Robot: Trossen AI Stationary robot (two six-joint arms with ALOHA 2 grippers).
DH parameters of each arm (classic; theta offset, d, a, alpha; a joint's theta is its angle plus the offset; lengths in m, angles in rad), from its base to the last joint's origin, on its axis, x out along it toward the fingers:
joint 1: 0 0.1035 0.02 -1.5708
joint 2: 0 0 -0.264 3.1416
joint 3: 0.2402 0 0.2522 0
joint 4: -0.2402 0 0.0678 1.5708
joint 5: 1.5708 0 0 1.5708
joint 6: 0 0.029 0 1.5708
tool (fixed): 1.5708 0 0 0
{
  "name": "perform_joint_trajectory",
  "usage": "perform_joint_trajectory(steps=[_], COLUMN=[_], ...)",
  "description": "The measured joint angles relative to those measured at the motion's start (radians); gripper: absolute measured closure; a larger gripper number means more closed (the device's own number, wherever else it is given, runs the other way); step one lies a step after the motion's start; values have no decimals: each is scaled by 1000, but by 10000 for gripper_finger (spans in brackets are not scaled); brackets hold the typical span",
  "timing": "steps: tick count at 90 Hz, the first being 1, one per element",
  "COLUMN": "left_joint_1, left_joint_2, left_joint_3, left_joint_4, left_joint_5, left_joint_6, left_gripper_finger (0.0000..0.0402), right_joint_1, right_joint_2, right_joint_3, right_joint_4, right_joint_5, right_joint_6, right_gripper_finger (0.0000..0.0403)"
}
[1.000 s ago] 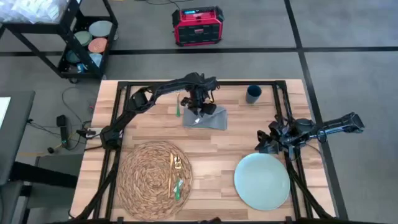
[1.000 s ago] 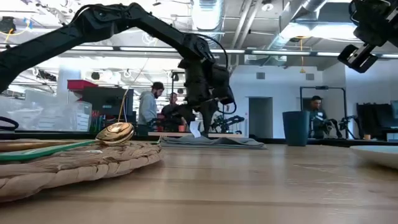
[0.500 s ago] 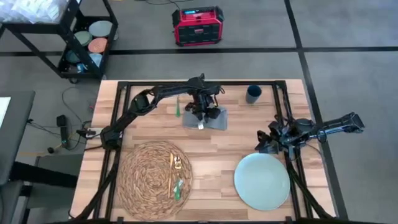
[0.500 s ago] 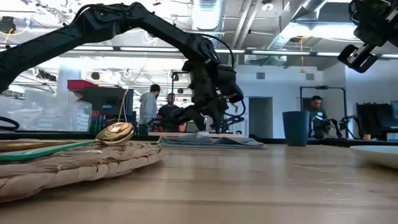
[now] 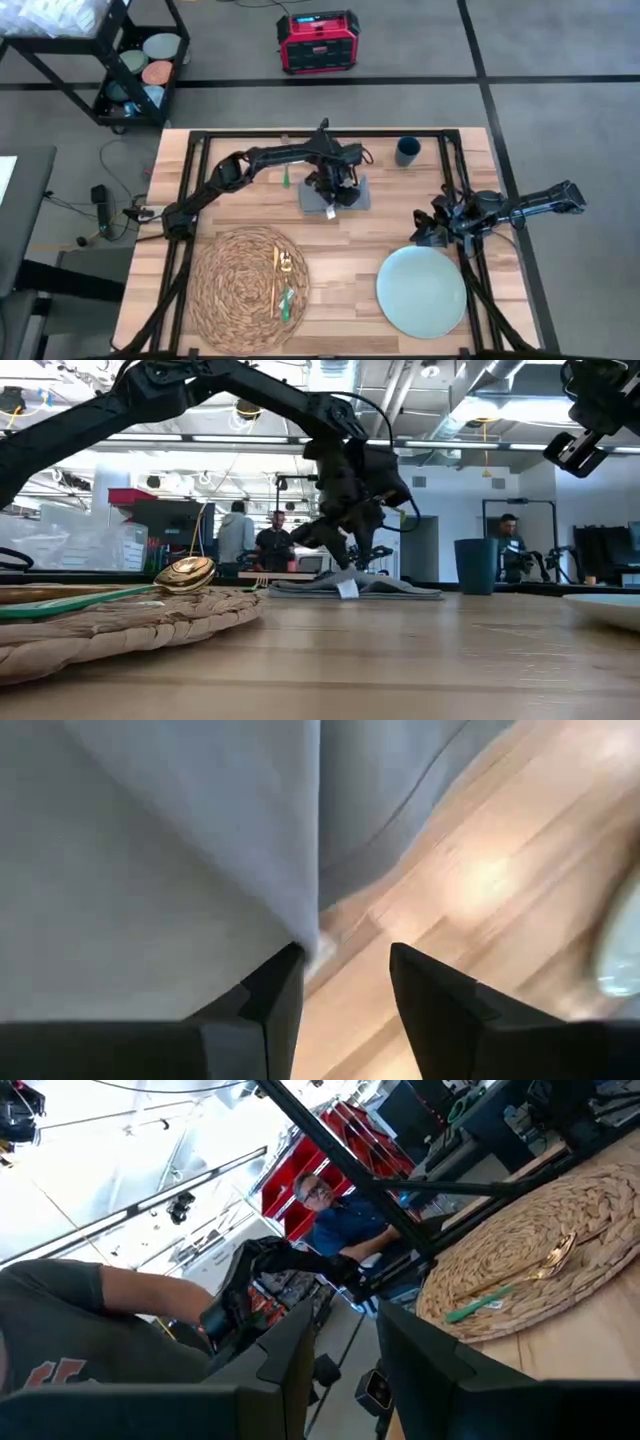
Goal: Set table place
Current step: Fold the gray table napkin
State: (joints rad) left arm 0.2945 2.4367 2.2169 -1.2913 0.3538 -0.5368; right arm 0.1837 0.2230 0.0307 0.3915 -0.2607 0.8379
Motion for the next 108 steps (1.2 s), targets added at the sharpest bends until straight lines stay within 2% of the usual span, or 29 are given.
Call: perform_joint_trajectory(steps=[20,50,56,68,76,88,98,108], left_joint_1=[-57,-118,-139,-163,-115,11,102,156], left_joint_2=[0,0,0,-22,-57,-65,-65,-65], left_joint_3=[0,0,0,22,48,58,57,45], left_joint_4=[5,86,86,73,78,94,187,211], left_joint_5=[-118,-124,-126,-231,-244,-253,-206,-166], left_joint_6=[83,116,162,178,156,24,-104,-145], left_gripper_finger=[274,334,345,363,367,365,360,355], right_joint_1=[0,0,0,0,0,0,0,-1], right_joint_2=[0,0,0,0,0,0,0,0], right_joint_3=[0,0,0,0,0,0,0,0], right_joint_4=[-56,-96,-96,-96,-96,-94,-93,-89], right_joint_5=[0,0,0,0,0,0,0,2], right_joint_6=[0,2,2,2,2,2,2,2], right_gripper_finger=[301,301,301,301,301,301,301,301])
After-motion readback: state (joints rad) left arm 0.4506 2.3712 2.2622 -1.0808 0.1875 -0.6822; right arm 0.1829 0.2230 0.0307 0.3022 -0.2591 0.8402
